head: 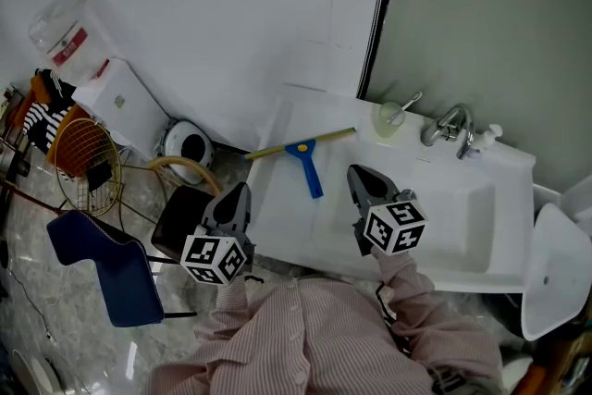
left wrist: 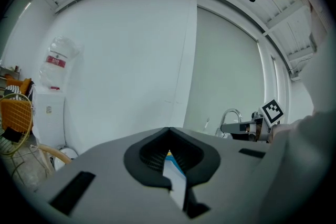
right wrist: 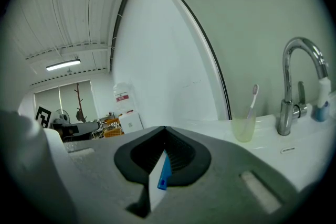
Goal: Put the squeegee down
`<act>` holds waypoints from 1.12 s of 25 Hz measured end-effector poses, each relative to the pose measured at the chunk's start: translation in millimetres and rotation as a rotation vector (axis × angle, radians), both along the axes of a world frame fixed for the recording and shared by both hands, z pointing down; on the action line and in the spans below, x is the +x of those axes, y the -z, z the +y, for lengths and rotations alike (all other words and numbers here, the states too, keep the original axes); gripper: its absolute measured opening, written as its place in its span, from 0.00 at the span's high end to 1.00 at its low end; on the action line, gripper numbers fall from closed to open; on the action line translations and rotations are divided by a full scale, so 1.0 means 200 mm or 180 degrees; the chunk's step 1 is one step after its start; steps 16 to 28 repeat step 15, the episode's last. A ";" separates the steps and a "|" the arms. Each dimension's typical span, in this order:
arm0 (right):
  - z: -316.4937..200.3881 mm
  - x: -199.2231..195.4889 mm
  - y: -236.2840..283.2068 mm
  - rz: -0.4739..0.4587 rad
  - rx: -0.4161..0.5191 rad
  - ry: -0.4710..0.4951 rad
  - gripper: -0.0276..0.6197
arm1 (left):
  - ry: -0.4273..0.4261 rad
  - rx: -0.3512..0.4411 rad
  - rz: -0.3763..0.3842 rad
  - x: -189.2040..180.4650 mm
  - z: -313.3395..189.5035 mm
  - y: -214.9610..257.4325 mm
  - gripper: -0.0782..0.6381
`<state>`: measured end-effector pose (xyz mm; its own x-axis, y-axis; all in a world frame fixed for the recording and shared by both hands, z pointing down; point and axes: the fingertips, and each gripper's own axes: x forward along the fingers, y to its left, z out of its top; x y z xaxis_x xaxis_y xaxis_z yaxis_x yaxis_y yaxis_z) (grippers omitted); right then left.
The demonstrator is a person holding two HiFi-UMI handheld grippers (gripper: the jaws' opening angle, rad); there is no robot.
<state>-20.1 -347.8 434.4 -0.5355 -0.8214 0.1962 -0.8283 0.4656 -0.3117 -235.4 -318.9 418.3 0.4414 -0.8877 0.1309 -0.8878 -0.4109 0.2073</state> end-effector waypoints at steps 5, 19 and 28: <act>0.01 0.01 -0.01 -0.0032 -0.0023 -0.0017 0.95 | 0.0060 -0.0016 -0.0046 -0.02 0.02 -0.02 0.89; 0.04 0.04 -0.05 -0.0094 -0.0099 -0.0044 0.95 | 0.0105 -0.0064 -0.0045 -0.01 0.05 -0.05 0.89; 0.04 0.04 -0.05 -0.0094 -0.0099 -0.0044 0.95 | 0.0105 -0.0064 -0.0045 -0.01 0.05 -0.05 0.89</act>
